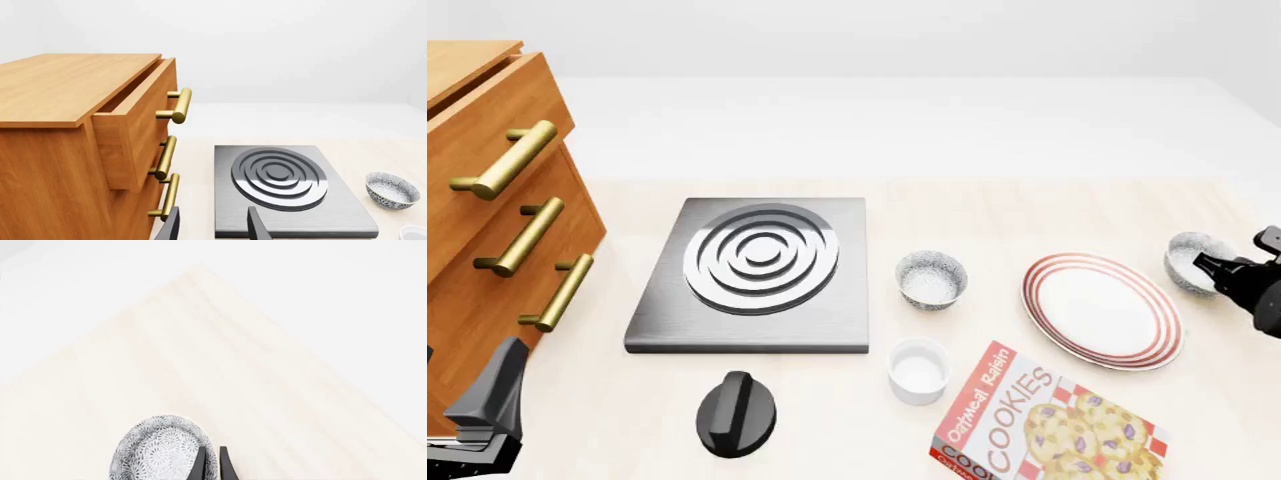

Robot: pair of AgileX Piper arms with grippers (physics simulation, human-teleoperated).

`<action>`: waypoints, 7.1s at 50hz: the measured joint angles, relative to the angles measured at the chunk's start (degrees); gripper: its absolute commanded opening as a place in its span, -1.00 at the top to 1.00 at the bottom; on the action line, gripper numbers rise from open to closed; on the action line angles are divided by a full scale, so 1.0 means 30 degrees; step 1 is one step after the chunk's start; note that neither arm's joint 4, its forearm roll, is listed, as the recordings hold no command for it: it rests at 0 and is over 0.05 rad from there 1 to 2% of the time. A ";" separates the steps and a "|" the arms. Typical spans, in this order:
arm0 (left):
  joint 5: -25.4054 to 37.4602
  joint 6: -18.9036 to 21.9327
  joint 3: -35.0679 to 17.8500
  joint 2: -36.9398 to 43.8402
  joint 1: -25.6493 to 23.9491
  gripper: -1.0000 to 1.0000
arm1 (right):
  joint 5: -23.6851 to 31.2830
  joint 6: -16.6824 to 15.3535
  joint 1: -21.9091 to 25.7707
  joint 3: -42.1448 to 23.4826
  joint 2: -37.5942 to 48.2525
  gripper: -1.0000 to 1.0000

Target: Pick the akita bowl next to the plate and place it on the plate.

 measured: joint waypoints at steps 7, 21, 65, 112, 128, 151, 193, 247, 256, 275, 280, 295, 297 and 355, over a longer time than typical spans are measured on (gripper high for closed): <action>0.0000 0.0000 0.0000 0.0000 0.0000 -1.00 | 0.0037 0.0104 0.0038 0.0155 -0.0221 1.00; 0.0000 0.0000 0.0000 0.0000 0.0000 -1.00 | 0.0368 0.0388 0.0113 0.0555 -0.1052 1.00; 0.0000 0.0000 0.0000 0.0000 0.0000 -1.00 | 0.1780 0.1676 0.1007 0.1740 -0.4422 1.00; 0.0000 0.0000 0.0000 0.0000 0.0000 -1.00 | 0.3116 0.2851 0.3404 0.4900 -1.0061 1.00; 0.0000 0.0000 0.0000 0.0000 0.0000 -1.00 | 0.3307 0.3029 0.4432 0.6256 -1.1700 1.00; 0.0000 0.0000 0.0000 0.0000 0.0000 -1.00 | 0.2742 0.2957 0.5265 0.7635 -1.1900 1.00; 0.0000 0.0000 0.0000 0.0000 0.0000 -1.00 | 0.1283 0.2495 0.5990 0.9106 -1.0650 1.00; 0.0000 0.0000 0.0000 0.0000 0.0000 -1.00 | -0.0332 0.1302 0.6306 0.9373 -0.8101 1.00; 0.0000 0.0000 0.0000 0.0000 0.0000 -1.00 | -0.0554 0.1228 0.6351 0.9422 -0.7776 1.00; 0.0000 0.0000 0.0000 0.0000 0.0000 -1.00 | -0.0541 0.1161 0.6259 0.9328 -0.7528 1.00; 0.0000 0.0000 0.0000 0.0000 0.0000 -1.00 | -0.0483 0.1156 0.6204 0.9256 -0.7492 1.00; 0.0000 0.0000 0.0000 0.0000 0.0000 -1.00 | -0.0301 0.1087 0.6030 0.9065 -0.7458 -1.00; 0.0000 0.0000 0.0000 0.0000 0.0000 -1.00 | -0.0274 0.1084 0.6011 0.9047 -0.7456 -1.00; 0.0000 0.0000 0.0000 0.0000 0.0000 -1.00 | 0.7094 0.4149 0.7057 0.9071 -1.9707 -1.00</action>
